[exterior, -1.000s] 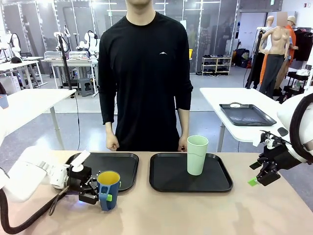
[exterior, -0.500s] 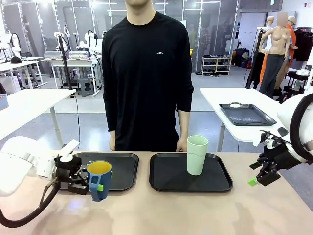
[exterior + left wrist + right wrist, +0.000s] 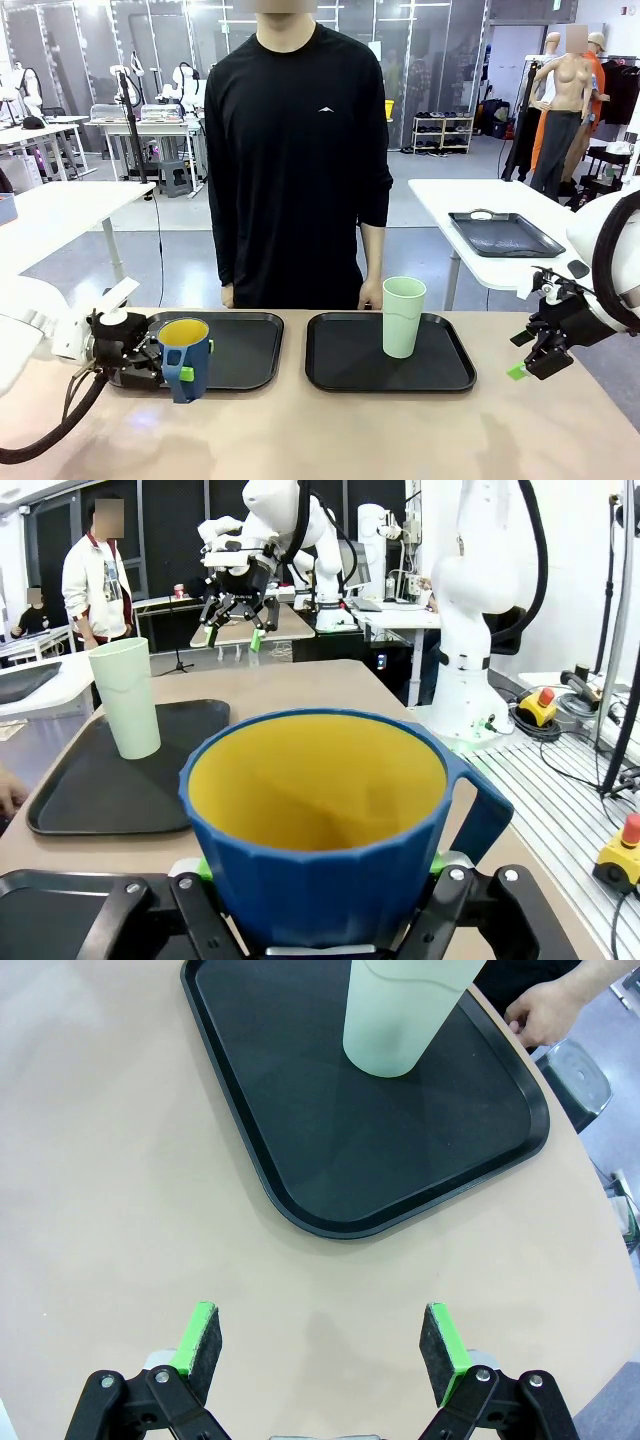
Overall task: Sort and store the cups by type.
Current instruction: Pick up the Handle plastic cup and place it into the empty Flat Tray.
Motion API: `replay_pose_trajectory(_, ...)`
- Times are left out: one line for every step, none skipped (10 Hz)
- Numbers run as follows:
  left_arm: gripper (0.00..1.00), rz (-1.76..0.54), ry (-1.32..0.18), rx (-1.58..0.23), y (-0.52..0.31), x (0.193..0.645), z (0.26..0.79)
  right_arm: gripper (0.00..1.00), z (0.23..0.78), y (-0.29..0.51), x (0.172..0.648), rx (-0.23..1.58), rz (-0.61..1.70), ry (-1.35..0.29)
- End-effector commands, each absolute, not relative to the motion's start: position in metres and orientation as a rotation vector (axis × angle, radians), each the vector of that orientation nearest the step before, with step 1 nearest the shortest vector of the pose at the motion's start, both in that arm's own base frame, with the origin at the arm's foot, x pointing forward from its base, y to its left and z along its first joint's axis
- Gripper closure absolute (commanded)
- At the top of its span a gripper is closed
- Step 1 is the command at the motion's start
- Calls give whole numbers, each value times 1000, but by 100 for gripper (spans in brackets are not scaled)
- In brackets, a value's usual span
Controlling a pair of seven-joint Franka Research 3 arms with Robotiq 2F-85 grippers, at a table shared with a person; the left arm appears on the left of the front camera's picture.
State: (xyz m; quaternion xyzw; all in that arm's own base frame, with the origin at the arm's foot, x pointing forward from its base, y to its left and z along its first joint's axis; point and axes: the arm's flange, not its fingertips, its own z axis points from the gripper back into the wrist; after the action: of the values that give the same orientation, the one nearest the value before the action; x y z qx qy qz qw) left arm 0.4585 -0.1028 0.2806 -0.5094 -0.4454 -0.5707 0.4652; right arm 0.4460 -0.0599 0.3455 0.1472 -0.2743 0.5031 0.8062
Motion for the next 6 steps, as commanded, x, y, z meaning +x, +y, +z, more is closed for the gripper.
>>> replay_pose_trajectory(57,-1398,-1085,-1260,-106,458,281,0,344,-60,447,317,1080,-595)
replay_pose_trajectory(57,-1398,-1085,-1260,-106,458,281,0,344,-60,447,317,1080,-595)
replay_pose_trajectory(57,-1398,-1085,-1260,-106,458,281,0,344,-60,447,317,1080,-595)
replay_pose_trajectory(57,-1398,-1085,-1260,-106,458,281,0,344,-60,447,317,1080,-595)
replay_pose_trajectory(26,-1401,-1090,-1255,-104,458,279,0,344,-60,447,317,1080,-595)
replay_pose_trajectory(26,-1387,-1117,-1277,-99,464,280,0,344,-60,447,317,1080,-595)
